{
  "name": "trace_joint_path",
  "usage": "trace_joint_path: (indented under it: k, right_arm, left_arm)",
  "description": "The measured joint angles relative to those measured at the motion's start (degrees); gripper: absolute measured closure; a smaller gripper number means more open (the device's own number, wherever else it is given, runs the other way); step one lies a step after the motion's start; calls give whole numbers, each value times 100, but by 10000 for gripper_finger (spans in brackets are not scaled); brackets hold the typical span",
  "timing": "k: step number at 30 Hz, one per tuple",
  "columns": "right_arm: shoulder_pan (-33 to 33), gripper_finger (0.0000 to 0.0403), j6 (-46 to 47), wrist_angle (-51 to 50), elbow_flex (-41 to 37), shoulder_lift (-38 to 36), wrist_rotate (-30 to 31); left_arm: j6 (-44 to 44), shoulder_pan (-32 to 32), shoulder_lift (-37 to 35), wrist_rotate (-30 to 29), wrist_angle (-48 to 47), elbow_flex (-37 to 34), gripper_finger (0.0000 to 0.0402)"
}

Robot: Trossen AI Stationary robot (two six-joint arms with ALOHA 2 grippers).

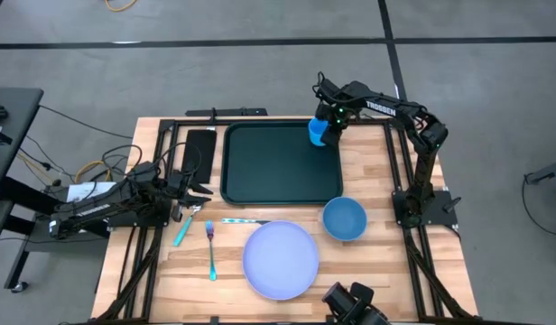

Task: Set up tray
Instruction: Put the blue cup on the top left of the black tray, then put the purple plate on the black tray at the bottom left of the blue cup

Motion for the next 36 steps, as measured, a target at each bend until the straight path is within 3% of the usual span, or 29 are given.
trace_joint_path:
  k: [23, 36]
  right_arm:
    - [2, 241, -106, 48, 3, 0, 11]
    - [4, 223, -147, -1169, 682, -2, 17]
  left_arm:
    - [0, 2, 1, 0, 0, 0, 317]
    - [0, 1, 0, 1, 2, 0, 317]
